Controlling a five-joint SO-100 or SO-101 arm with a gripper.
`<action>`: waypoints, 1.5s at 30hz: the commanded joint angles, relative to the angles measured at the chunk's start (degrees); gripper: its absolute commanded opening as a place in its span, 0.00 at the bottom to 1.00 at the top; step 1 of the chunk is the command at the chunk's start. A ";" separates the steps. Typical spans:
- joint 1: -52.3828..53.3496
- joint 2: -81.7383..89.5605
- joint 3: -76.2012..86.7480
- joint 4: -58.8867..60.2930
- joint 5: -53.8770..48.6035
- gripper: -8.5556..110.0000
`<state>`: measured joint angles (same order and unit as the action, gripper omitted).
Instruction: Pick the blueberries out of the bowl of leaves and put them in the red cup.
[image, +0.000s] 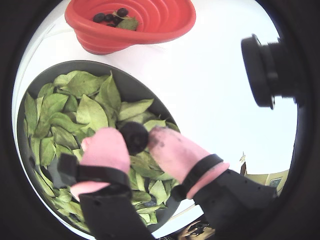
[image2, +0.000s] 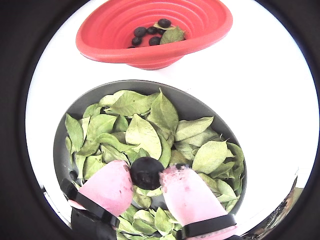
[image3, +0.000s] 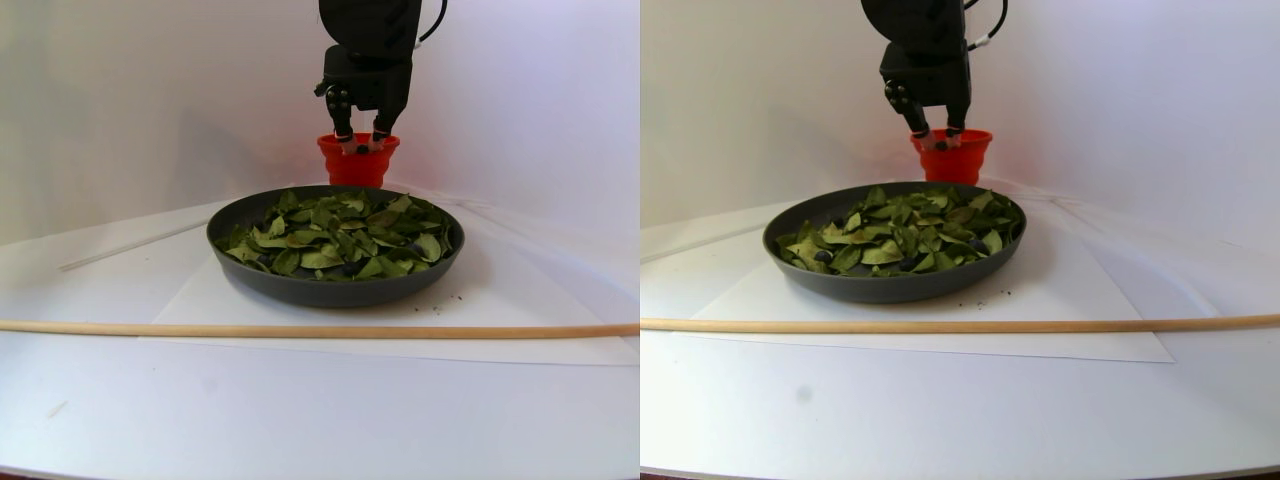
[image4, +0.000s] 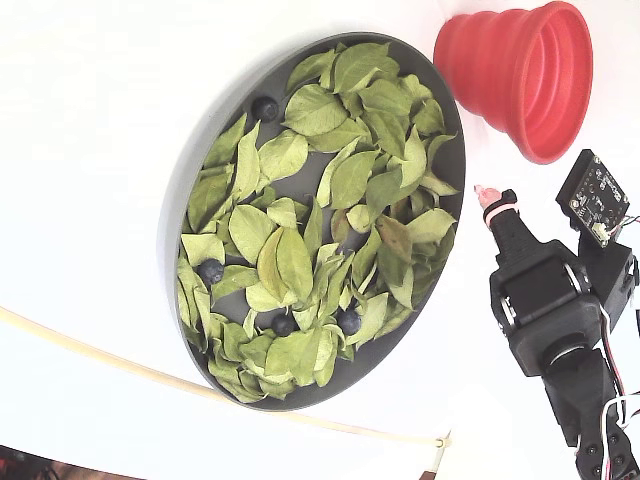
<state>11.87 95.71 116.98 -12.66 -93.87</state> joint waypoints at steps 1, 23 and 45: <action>-0.35 6.86 -3.52 0.00 -0.88 0.16; -1.67 3.87 -11.25 -2.20 -1.58 0.16; -0.79 -5.89 -20.30 -3.96 -1.23 0.16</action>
<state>9.93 88.07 101.34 -15.29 -95.27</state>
